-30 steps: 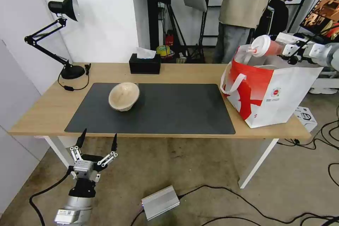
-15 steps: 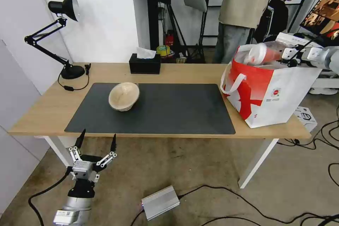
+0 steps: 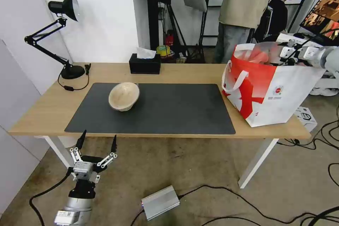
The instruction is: Pick up the trash from the table and place it into the takeout bag.
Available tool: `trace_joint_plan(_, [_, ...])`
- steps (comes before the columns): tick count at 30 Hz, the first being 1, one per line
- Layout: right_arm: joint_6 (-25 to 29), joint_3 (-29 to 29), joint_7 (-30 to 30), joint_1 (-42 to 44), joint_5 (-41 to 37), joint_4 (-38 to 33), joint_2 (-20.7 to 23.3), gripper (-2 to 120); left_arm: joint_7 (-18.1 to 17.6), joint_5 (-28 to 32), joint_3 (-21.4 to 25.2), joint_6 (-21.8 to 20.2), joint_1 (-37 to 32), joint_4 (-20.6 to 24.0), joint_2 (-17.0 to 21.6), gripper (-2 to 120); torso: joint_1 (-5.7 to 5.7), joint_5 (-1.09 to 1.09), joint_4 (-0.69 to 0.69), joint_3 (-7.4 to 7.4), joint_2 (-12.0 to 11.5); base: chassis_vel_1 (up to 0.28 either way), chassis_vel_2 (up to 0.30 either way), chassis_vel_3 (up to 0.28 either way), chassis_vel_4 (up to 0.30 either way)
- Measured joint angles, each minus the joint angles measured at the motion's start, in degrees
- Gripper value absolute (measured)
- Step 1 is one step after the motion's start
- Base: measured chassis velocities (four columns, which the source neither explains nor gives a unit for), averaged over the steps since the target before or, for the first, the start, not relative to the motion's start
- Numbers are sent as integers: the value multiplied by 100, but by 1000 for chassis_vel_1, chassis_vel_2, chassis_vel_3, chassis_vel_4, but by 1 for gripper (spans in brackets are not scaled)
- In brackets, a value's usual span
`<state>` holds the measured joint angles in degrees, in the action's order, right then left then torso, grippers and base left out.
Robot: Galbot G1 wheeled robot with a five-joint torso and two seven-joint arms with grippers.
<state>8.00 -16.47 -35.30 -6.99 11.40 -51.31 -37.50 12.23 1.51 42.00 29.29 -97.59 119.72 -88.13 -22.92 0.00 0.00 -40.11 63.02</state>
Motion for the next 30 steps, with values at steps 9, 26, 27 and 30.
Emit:
trace_joint_plan(9, [30,-15,-7,-102,-4,-60,49,100,3,-1,-5,-20,39,12,19,100,0,0,0,0,0,0,0,0,0])
trace_joint_plan(26, [-463,275,-9,295,-1204,-1602,881,100,14,2,44,-29,-46,148,89,100,0,1,-1,1,1,0,0,0,0])
trace_joint_plan(27, [-565,366,16,412,-1387,-1823,985,100,14,2,45,-33,-52,166,98,100,0,1,-1,1,1,0,0,0,0])
trace_joint_plan(30, [-683,546,103,623,-1671,-2222,1173,100,15,2,47,-44,-57,200,117,100,0,1,-1,1,1,0,0,0,0])
